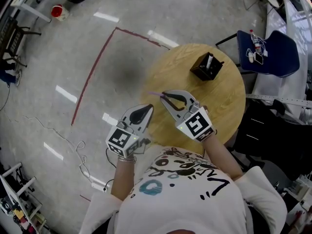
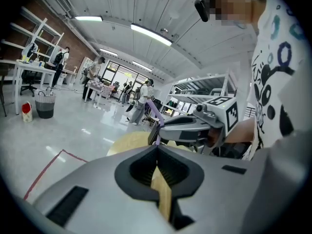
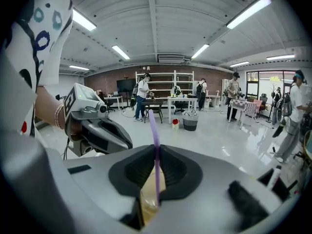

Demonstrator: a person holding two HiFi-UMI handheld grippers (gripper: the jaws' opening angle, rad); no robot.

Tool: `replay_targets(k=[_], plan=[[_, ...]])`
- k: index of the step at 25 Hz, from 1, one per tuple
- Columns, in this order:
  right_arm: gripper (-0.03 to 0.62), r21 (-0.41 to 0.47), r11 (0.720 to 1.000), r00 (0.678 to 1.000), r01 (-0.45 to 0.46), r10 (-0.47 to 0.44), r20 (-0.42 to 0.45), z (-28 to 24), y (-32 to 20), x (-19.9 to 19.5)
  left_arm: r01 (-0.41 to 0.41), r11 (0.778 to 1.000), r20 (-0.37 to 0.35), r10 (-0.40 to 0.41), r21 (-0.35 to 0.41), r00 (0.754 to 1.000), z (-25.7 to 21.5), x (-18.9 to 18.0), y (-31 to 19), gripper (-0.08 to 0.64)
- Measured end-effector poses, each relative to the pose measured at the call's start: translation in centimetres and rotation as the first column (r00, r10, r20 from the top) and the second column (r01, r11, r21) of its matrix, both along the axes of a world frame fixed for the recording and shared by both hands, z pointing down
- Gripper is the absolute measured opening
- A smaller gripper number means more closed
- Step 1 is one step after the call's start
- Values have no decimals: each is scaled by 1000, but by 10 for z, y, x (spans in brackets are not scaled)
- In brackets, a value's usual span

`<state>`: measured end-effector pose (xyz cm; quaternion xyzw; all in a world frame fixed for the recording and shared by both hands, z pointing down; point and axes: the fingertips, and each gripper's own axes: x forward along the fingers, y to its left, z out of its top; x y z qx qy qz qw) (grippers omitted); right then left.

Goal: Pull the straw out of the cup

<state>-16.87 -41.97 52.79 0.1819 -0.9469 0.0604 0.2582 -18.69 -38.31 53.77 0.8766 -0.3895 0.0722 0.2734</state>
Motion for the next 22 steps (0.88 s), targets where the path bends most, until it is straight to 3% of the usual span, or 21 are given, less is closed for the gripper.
replay_targets(k=[22], plan=[[44,180,981,988,-66,40,147,-90,35,41,-40,994,40,36,102,999,-42,32,43,15]])
